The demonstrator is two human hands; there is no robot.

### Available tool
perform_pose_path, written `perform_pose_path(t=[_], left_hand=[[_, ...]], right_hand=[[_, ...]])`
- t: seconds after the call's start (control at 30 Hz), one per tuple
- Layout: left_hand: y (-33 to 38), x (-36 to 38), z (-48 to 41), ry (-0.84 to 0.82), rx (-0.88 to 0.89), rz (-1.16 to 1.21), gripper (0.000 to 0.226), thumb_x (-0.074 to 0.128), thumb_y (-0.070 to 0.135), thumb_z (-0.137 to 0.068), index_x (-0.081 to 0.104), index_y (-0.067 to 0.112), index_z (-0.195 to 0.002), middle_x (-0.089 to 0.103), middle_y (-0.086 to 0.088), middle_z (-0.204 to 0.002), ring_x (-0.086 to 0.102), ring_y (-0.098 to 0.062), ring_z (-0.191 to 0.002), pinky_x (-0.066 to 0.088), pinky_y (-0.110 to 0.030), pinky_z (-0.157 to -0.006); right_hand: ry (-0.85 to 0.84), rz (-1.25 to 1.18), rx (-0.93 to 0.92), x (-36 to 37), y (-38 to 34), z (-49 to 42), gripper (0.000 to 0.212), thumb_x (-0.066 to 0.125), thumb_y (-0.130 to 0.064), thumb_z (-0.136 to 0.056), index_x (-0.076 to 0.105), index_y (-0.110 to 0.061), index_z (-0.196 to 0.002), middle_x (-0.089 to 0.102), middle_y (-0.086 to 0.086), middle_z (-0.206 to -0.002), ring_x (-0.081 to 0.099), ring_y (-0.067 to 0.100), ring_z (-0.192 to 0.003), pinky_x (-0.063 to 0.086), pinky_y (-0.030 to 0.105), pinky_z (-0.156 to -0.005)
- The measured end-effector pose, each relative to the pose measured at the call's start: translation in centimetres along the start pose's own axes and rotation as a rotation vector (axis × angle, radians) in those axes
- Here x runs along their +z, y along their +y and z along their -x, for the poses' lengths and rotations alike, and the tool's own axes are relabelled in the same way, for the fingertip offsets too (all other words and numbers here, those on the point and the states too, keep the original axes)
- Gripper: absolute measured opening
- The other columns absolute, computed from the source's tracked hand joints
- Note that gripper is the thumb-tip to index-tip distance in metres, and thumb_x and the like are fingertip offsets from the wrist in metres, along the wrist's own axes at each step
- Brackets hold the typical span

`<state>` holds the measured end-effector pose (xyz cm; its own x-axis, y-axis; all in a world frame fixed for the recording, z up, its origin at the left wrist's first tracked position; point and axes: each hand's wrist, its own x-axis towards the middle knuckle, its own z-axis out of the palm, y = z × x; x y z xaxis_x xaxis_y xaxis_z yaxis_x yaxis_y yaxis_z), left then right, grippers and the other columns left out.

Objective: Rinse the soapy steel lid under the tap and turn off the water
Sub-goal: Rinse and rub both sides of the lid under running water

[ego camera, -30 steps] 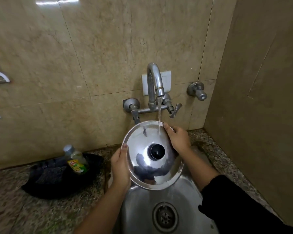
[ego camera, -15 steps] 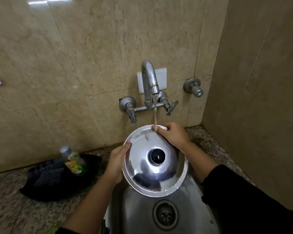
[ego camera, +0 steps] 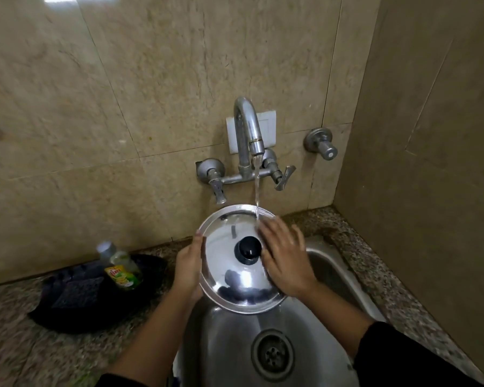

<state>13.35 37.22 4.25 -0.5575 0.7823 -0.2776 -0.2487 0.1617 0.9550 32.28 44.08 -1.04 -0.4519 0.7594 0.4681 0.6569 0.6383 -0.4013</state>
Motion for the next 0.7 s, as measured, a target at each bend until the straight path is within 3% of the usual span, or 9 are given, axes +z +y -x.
perform_pose_path(t=[0.1,0.17,0.23,0.3,0.37,0.43,0.53,0.6,0.7], left_hand=[[0.3,0.8,0.0,0.041,-0.026,-0.027,0.035,0.052,0.042,-0.093,0.064,0.011,-0.081,0.067,-0.017,-0.086,0.062,-0.031,-0.080,0.052,-0.045,-0.081],[0.5,1.5,-0.2,0.077,-0.033,-0.058,0.038,0.050,0.042,-0.094,0.063,0.010,-0.077,0.064,-0.018,-0.082,0.061,-0.031,-0.078,0.052,-0.047,-0.080],[0.4,2.3,-0.6,0.095,-0.011,-0.079,0.041,0.050,0.041,-0.094,0.065,0.008,-0.074,0.067,-0.020,-0.080,0.064,-0.034,-0.076,0.053,-0.048,-0.083],[0.3,3.4,-1.0,0.112,0.034,-0.096,0.043,0.051,0.042,-0.090,0.065,0.008,-0.069,0.070,-0.025,-0.084,0.068,-0.040,-0.081,0.054,-0.053,-0.085],[0.6,4.5,-0.7,0.152,0.082,-0.155,0.047,0.048,0.044,-0.088,0.062,0.005,-0.066,0.068,-0.024,-0.078,0.066,-0.041,-0.078,0.055,-0.048,-0.079],[1.3,5.5,0.6,0.197,0.156,-0.231,0.045,0.044,0.034,-0.097,0.057,0.002,-0.067,0.059,-0.013,-0.064,0.059,-0.031,-0.064,0.046,-0.034,-0.062],[1.3,6.2,2.0,0.219,0.280,-0.321,0.045,0.040,0.025,-0.100,0.050,0.013,-0.058,0.050,-0.002,-0.056,0.049,-0.019,-0.055,0.034,-0.027,-0.049],[1.2,5.8,2.2,0.226,0.313,-0.312,0.043,0.041,0.024,-0.100,0.051,0.016,-0.059,0.052,-0.002,-0.058,0.051,-0.019,-0.057,0.036,-0.025,-0.050],[1.1,4.3,0.8,0.244,0.262,-0.248,0.038,0.044,0.024,-0.098,0.064,0.003,-0.074,0.061,-0.008,-0.068,0.060,-0.027,-0.070,0.047,-0.031,-0.064]], right_hand=[[0.022,-0.096,-0.159,-0.4,-0.6,0.3,0.057,0.045,-0.023,-0.090,0.032,-0.023,-0.145,0.043,0.006,-0.145,0.037,0.018,-0.133,0.033,0.042,-0.110],[-0.016,-0.078,-0.206,-1.2,-0.4,-0.8,0.052,0.051,-0.028,-0.088,0.038,-0.026,-0.138,0.050,0.008,-0.128,0.049,0.020,-0.111,0.045,0.034,-0.091],[-0.105,-0.030,-0.177,-1.7,-0.4,-2.4,0.042,0.052,-0.040,-0.088,0.047,-0.028,-0.128,0.051,0.004,-0.117,0.055,0.018,-0.093,0.046,0.026,-0.072],[-0.123,-0.021,-0.044,-1.3,-0.8,-3.6,0.031,0.050,-0.044,-0.091,0.053,-0.022,-0.112,0.057,0.003,-0.109,0.060,0.023,-0.090,0.043,0.029,-0.067],[-0.092,-0.067,0.174,-0.5,-1.7,-4.6,0.025,0.048,-0.041,-0.092,0.055,-0.018,-0.099,0.062,0.006,-0.098,0.062,0.028,-0.087,0.046,0.034,-0.068],[-0.117,-0.152,0.449,0.0,-2.8,-5.7,0.029,0.047,-0.038,-0.091,0.061,-0.016,-0.103,0.066,0.010,-0.101,0.062,0.031,-0.093,0.050,0.038,-0.077],[-0.221,-0.153,0.717,0.0,-4.1,-7.1,0.037,0.042,-0.036,-0.094,0.064,-0.009,-0.109,0.066,0.014,-0.110,0.062,0.033,-0.102,0.048,0.037,-0.084],[-0.179,-0.052,0.612,0.0,-4.5,-7.1,0.035,0.040,-0.034,-0.096,0.062,-0.009,-0.107,0.066,0.013,-0.105,0.064,0.033,-0.098,0.050,0.038,-0.080],[-0.065,0.033,0.108,-0.2,-3.9,-5.8,0.031,0.034,-0.035,-0.099,0.053,-0.012,-0.108,0.060,0.012,-0.104,0.063,0.031,-0.084,0.048,0.036,-0.064]])
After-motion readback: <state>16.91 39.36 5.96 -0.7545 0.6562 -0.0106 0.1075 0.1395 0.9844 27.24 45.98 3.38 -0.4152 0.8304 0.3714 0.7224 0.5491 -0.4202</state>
